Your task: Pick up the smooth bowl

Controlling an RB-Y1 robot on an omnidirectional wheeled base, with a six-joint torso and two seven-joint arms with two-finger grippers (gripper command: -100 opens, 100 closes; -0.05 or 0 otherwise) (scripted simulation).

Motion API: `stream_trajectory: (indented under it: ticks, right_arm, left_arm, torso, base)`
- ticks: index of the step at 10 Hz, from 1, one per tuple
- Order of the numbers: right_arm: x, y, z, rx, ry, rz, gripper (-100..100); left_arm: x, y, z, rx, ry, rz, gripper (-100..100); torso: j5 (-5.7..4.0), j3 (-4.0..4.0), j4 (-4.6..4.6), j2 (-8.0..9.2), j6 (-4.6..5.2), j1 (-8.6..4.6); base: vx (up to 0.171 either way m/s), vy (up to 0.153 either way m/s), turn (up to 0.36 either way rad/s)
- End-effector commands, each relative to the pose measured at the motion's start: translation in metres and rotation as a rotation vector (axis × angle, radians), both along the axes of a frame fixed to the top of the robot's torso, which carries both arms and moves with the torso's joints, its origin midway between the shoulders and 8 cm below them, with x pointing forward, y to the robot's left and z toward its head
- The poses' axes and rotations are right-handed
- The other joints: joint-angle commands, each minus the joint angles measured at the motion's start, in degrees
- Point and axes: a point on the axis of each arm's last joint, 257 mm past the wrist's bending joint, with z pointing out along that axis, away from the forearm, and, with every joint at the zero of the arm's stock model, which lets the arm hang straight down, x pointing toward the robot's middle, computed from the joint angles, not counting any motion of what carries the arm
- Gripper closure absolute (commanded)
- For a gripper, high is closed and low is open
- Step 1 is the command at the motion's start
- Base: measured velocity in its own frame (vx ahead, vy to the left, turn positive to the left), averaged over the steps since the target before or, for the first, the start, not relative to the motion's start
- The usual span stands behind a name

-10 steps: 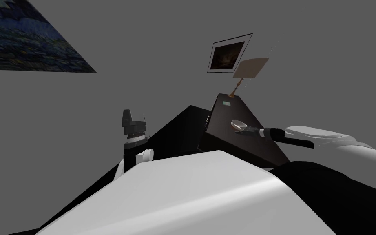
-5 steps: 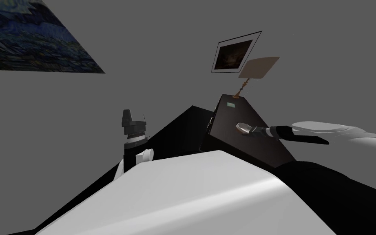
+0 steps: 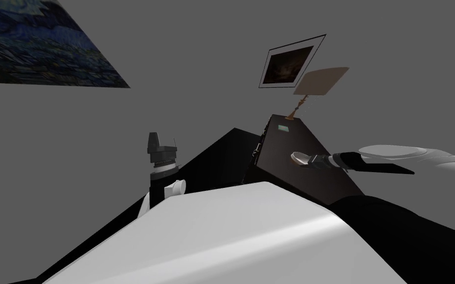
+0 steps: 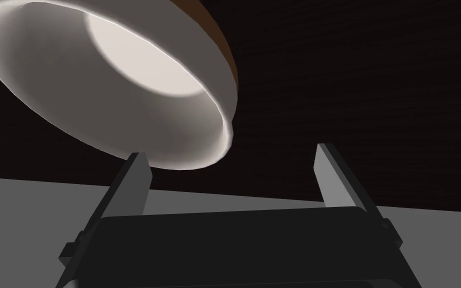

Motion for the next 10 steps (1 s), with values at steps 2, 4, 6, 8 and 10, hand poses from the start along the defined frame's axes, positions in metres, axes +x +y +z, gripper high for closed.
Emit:
stream_trajectory:
  ticks: [2, 4, 6, 8, 10]
  right_arm:
    - [0.0, 0.0, 0.0, 0.0, 0.001, 0.0, 0]
    - [-0.018, -0.004, -0.018, -0.001, 0.003, -0.022, -100]
    - [-0.022, -0.005, -0.022, -0.001, 0.003, -0.027, -100]
    - [-0.021, -0.005, -0.021, -0.001, 0.003, -0.025, 100]
    - [-0.021, -0.005, -0.021, 0.0, 0.002, -0.026, 100]
  left_arm:
    - [0.0, 0.0, 0.0, 0.0, 0.0, 0.0, 0]
    - [0.0, 0.0, 0.0, 0.0, 0.0, 0.0, 0]
    - [0.0, 0.0, 0.0, 0.0, 0.0, 0.0, 0]
    - [0.0, 0.0, 0.0, 0.0, 0.0, 0.0, 0]
    - [0.0, 0.0, 0.0, 0.0, 0.0, 0.0, 0]
  torso:
    - [0.0, 0.05, 0.02, 0.08, 0.01, 0.01]
    - [-0.01, 0.04, 0.02, 0.05, -0.01, 0.01]
    - [-0.01, 0.0, 0.0, -0.01, 0.01, -0.02]
    - [0.01, 0.05, 0.02, 0.08, 0.01, 0.01]
    - [-0.01, 0.08, 0.03, 0.13, -0.01, 0.0]
  base:
    - [0.004, -0.001, 0.0]
    - [0.045, -0.004, 0.103]
    - [0.035, -0.008, 0.033]
    - [0.006, -0.001, 0.004]
    - [0.0, 0.0, 0.0]
